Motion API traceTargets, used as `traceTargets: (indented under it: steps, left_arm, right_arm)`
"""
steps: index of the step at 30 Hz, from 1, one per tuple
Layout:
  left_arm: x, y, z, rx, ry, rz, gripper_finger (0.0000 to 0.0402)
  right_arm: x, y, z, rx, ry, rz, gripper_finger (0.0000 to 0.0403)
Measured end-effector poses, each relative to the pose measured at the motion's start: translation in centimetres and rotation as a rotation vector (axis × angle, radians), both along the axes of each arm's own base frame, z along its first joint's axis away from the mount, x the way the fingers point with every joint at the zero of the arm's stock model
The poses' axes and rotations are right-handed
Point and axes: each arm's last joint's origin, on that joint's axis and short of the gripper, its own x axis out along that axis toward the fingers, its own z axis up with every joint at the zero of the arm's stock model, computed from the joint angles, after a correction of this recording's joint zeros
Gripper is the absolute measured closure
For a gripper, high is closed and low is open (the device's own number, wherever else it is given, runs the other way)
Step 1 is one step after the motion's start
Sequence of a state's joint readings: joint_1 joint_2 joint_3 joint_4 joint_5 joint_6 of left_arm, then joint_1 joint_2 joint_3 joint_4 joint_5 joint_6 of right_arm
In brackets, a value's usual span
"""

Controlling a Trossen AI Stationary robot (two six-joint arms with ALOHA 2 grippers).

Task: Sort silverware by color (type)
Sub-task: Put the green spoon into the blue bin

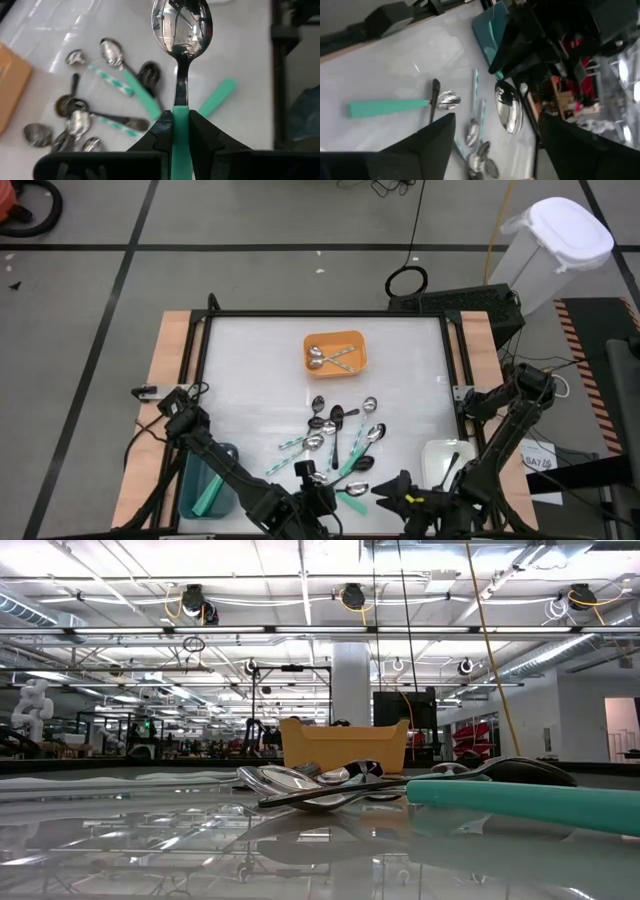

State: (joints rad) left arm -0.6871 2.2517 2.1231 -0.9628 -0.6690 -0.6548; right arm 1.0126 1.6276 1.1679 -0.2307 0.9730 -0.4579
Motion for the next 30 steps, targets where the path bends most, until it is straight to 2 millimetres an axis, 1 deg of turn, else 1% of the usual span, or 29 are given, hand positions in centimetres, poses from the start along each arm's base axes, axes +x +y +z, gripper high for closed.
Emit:
traceTargets:
  steps: [2,5,11,18,24,30]
  left_arm:
    - [0.3,-0.2,0.2,-0.029,-0.022,-0.023,0.0368]
    - [0.6,-0.4,0.4,-0.049,-0.041,-0.045,0.0368]
    - [0.7,-0.5,0.5,-0.074,-0.060,-0.035,0.0368]
    - [1.2,-0.6,0.8,-0.110,-0.098,-0.046,0.0368]
    - [1.7,-0.3,0.9,-0.147,-0.103,-0.058,0.0368]
    - [2.0,0.0,0.9,-0.154,-0.100,-0.057,0.0368]
  right_arm:
    - [0.0,0.1,0.1,-0.038,-0.016,0.011,0.0113]
    - [0.1,0.2,0.3,-0.084,-0.028,0.031,0.0112]
    - [0.3,0.5,0.6,-0.114,-0.035,0.083,0.0133]
    - [0.8,0.3,0.7,-0.113,-0.045,0.077,0.0181]
    - [0.9,0.3,0.8,-0.123,-0.050,0.085,0.0219]
    - [0.9,0.5,0.8,-0.108,-0.041,0.110,0.0276]
